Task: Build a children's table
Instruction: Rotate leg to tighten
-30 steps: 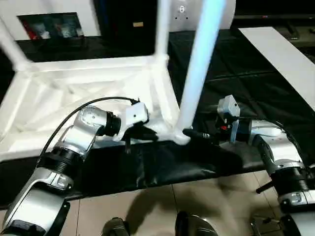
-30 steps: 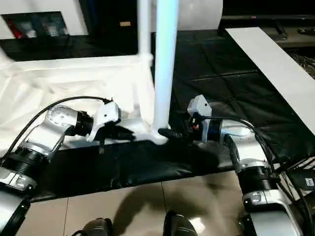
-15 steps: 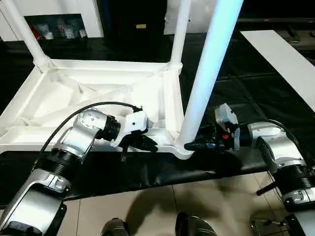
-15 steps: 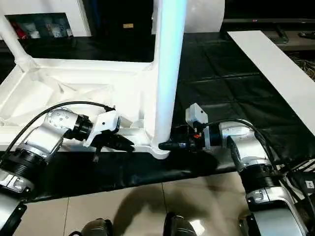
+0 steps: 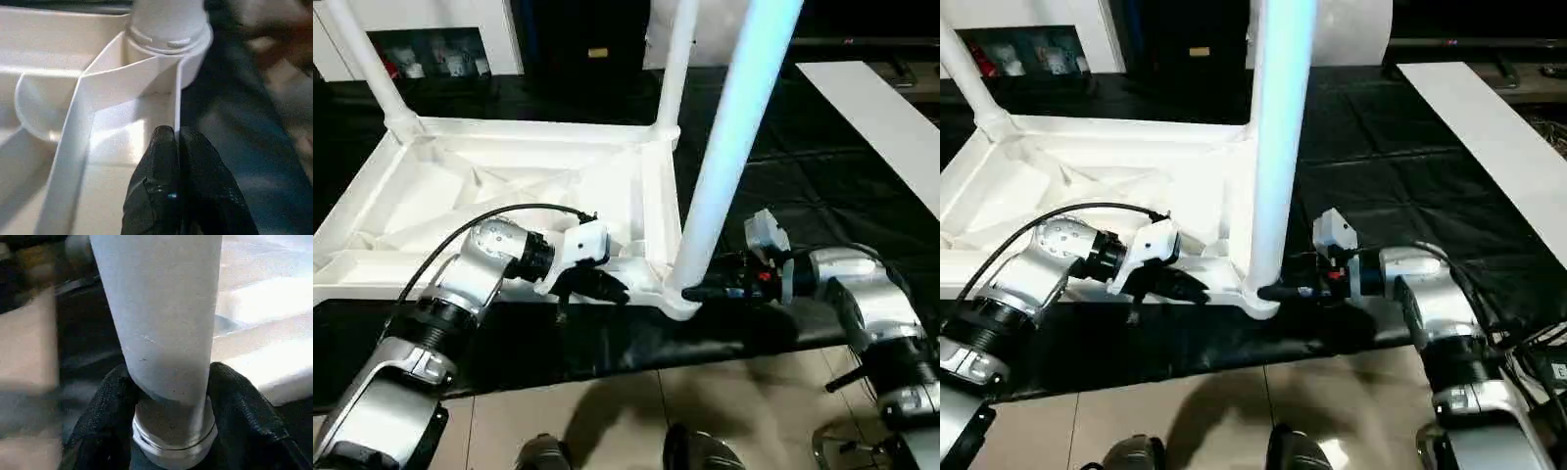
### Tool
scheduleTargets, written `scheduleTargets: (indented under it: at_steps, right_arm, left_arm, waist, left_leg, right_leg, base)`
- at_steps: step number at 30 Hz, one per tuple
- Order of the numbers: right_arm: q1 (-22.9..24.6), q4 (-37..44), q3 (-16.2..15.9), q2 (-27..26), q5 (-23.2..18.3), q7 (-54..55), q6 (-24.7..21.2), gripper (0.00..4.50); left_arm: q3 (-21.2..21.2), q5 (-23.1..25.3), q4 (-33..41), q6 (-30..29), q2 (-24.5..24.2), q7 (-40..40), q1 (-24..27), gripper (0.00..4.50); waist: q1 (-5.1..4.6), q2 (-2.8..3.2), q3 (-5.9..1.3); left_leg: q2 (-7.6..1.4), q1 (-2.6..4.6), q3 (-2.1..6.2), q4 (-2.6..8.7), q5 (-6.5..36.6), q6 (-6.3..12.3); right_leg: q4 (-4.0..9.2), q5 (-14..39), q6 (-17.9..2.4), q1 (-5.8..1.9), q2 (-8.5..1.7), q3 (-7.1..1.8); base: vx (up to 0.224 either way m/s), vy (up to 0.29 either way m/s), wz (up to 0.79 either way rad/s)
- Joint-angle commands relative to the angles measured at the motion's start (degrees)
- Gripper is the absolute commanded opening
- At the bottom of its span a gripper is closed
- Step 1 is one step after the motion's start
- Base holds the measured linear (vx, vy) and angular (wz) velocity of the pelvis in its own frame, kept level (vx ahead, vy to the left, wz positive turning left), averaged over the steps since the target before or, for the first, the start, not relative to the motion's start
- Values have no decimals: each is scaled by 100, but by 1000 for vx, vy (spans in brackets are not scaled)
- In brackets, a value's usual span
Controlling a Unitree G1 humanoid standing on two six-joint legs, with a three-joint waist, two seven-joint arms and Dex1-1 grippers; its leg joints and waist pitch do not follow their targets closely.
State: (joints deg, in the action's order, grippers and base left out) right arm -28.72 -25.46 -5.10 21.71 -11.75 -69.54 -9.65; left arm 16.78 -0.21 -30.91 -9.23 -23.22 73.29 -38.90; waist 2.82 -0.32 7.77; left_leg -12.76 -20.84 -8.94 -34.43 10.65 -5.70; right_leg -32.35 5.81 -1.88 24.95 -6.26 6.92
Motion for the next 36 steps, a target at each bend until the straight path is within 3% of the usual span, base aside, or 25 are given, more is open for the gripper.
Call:
scheduleTargets:
  at_steps: [1,3,4,6,7,8,9,10,11,12,13,14,15,16,17,18,19,20,21,24,25,27,31,34,36]
  right_arm:
    - [36,137,-192,-427,132,826,-359,191]
    - [45,181,-123,-740,190,1404,-535,191]
    - [45,181,-123,-740,190,1404,-535,191]
    - [94,363,-104,-1316,265,2221,-749,191]
    - [105,406,-107,-1429,288,2380,-788,190]
    - [106,451,-130,-1639,342,2664,-821,190]
    - [69,421,-126,-1835,423,3001,-844,190]
    - [16,352,-85,-2016,464,3315,-895,190]
    - [-44,283,-37,-2211,540,3703,-943,190]
    - [-44,283,-37,-2211,540,3703,-943,190]
    - [-107,186,-6,-2352,668,4094,-923,190]
    - [-195,10,120,-2571,722,4588,-839,190]
    - [-251,-118,220,-2736,700,4865,-765,190]
    - [-272,-193,303,-2869,589,4930,-693,225]
    - [-276,-223,320,-2926,562,4961,-612,246]
    - [-259,-211,306,-2935,552,4936,-541,246]
    - [-234,-189,292,-2879,566,4860,-470,260]
    - [-229,-186,289,-2857,572,4838,-453,270]
    - [-211,-155,294,-2830,595,4822,-452,280]
    - [-61,-13,276,-2274,842,4433,-54,301]
    - [-31,18,318,-2171,814,4330,-1,311]
    - [-1,51,358,-2036,796,4210,80,332]
    - [90,92,543,-1280,610,3428,401,364]
    - [119,152,584,-843,466,2828,467,383]
    - [144,190,569,-708,416,2613,468,406]
  left_arm:
    - [-10,-44,55,-290,403,-585,-132,0]
    - [-91,-36,75,-529,559,-903,-196,0]
    - [-91,-36,75,-529,559,-903,-196,0]
    - [-246,2,78,-912,880,-1562,-339,0]
    - [-278,3,79,-985,946,-1686,-367,0]
    - [-357,23,71,-1104,1076,-1970,-426,0]
    - [-417,47,76,-1215,1194,-2215,-471,0]
    - [-476,84,91,-1294,1300,-2473,-503,0]
    - [-539,113,122,-1395,1426,-2739,-533,0]
    - [-539,113,122,-1395,1426,-2739,-533,0]
    - [-584,121,171,-1482,1535,-2926,-542,0]
    - [-610,143,238,-1523,1684,-3131,-534,0]
    - [-599,159,301,-1548,1791,-3225,-509,0]
    - [-579,172,342,-1542,1862,-3273,-478,0]
    - [-557,188,362,-1526,1895,-3289,-454,0]
    - [-530,208,383,-1529,1891,-3282,-429,0]
    - [-515,232,401,-1517,1846,-3262,-400,0]
    - [-516,235,403,-1511,1831,-3256,-394,0]
    - [-520,244,422,-1531,1808,-3267,-383,0]
    - [-531,281,464,-1499,1512,-3131,-302,0]
    - [-538,290,480,-1477,1454,-3083,-276,0]
    - [-546,305,489,-1473,1386,-3032,-245,0]
    - [-404,320,533,-1236,1014,-2500,-68,0]
    - [-300,354,425,-1019,793,-2225,-29,0]
    - [-290,364,384,-1010,738,-2184,-26,0]
  waist:
    - [-49,-24,-496]
    - [-140,-20,-470]
    - [-196,-28,-468]
    - [-278,30,-472]
    - [-344,104,-445]
    - [-429,142,-428]
    - [-418,224,-404]
    - [-216,340,-364]
    - [-175,175,-284]
    - [-146,58,-293]
    - [-147,-216,-379]
    - [-216,-336,-344]
    - [-165,-169,-435]
    - [-172,-56,-496]
    - [-162,131,-574]
    - [-199,141,-562]
    - [-203,157,-554]
    - [-255,85,-513]
    - [-308,51,-497]
    - [-355,50,-558]
    - [-344,51,-578]
    - [-319,15,-619]
    - [-213,29,-673]
    - [-173,18,-658]
    - [-146,11,-618]
  left_leg:
    - [70,35,-78,415,1517,213]
    - [109,40,-58,394,1687,115]
    - [142,51,-40,359,1813,111]
    - [126,110,-19,349,1995,163]
    - [64,121,31,390,2206,161]
    - [-96,40,144,506,2746,171]
    - [-259,-4,223,656,3225,168]
    - [-581,-173,274,1065,4175,47]
    - [-554,-18,115,1236,4625,75]
    - [-392,129,34,1084,4464,57]
    - [377,760,-180,-22,2818,-71]
    - [503,535,-151,-366,1518,158]
    - [425,270,-64,-114,1250,195]
    - [226,-25,63,198,1081,124]
    - [104,35,138,316,1150,92]
    - [39,14,178,363,1113,140]
    - [4,6,160,440,1216,198]
    - [36,2,124,468,1570,195]
    - [85,2,105,447,1839,172]
    - [88,-27,103,433,1543,309]
    - [81,0,74,415,1322,403]
    - [88,-44,53,388,847,561]
    - [84,-103,43,317,86,915]
    - [100,-122,32,293,74,1036]
    - [95,-99,10,306,345,940]
  right_leg:
    - [473,3464,-610,-385,-151,-142]
    - [587,3969,-286,-373,-145,-59]
    - [696,4246,-55,-378,-144,38]
    - [798,4238,90,-382,-133,161]
    - [862,4115,118,-432,-124,291]
    - [793,3750,175,-598,-112,409]
    - [558,3353,111,-698,-102,373]
    - [-432,1939,-300,-827,-85,43]
    - [-664,1494,-344,-627,26,-181]
    - [-487,2294,-250,-526,36,-342]
    - [805,5600,357,183,-148,-100]
    - [1018,6759,642,71,-363,-76]
    - [851,6352,609,-333,-485,-115]
    - [653,5218,579,-584,-412,44]
    - [614,3974,349,-588,-322,75]
    - [544,3225,86,-568,-302,57]
    - [453,2365,-369,-558,-226,44]
    - [448,2432,-579,-521,-186,43]
    - [479,2860,-560,-507,-173,55]
    - [457,2630,-642,-530,-210,-20]
    - [440,2379,-786,-498,-212,-59]
    - [353,2007,-1019,-510,-187,-120]
    - [195,1053,-1321,-513,-173,-148]
    - [186,1068,-1358,-512,-161,-151]
    - [247,1537,-1255,-492,-160,-149]
  base:
    - [-52,-2,-7]
    - [-26,-1,-4]
    - [0,0,0]
    - [0,0,0]
    - [0,0,0]
    - [0,0,0]
    - [-72,-5,-12]
    - [-63,-35,2]
    - [-63,-35,2]
    - [57,-46,13]
    - [41,-56,-2]
    - [41,-56,-2]
    - [51,4,-37]
    - [102,39,-38]
    - [102,39,-38]
    - [0,0,0]
    - [31,54,-1]
    - [31,54,-1]
    - [25,50,-2]
    - [0,0,0]
    - [0,0,0]
    - [0,0,0]
    - [0,0,0]
    - [0,0,0]
    - [0,0,0]
